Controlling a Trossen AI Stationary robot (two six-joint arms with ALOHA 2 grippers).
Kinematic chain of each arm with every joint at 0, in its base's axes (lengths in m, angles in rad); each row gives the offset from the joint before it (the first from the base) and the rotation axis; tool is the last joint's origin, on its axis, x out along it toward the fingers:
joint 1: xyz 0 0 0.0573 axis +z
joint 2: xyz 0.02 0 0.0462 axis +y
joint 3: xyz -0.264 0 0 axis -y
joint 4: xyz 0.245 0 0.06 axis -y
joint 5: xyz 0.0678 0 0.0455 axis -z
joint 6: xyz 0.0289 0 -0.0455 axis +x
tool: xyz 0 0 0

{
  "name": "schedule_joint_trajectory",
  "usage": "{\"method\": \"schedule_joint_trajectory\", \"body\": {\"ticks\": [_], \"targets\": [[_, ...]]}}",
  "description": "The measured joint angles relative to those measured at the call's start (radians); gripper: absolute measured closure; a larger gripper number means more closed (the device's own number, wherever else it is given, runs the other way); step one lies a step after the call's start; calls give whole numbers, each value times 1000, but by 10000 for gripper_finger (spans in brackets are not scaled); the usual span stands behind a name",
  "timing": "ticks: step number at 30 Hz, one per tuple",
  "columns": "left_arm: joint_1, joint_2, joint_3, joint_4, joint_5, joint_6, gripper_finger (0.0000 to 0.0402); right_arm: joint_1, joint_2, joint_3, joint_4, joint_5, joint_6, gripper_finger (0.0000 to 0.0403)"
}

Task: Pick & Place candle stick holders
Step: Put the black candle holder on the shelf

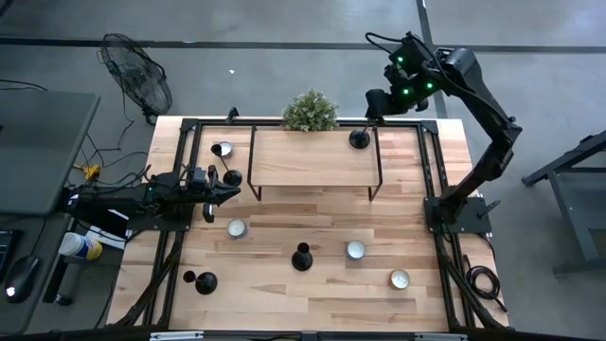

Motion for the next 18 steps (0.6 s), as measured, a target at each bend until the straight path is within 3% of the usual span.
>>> {"method": "schedule_joint_trajectory", "body": {"ticks": [18], "targets": [[0,0,0,0,0,0,400,-5,0,0,-3,7,-34,397]]}}
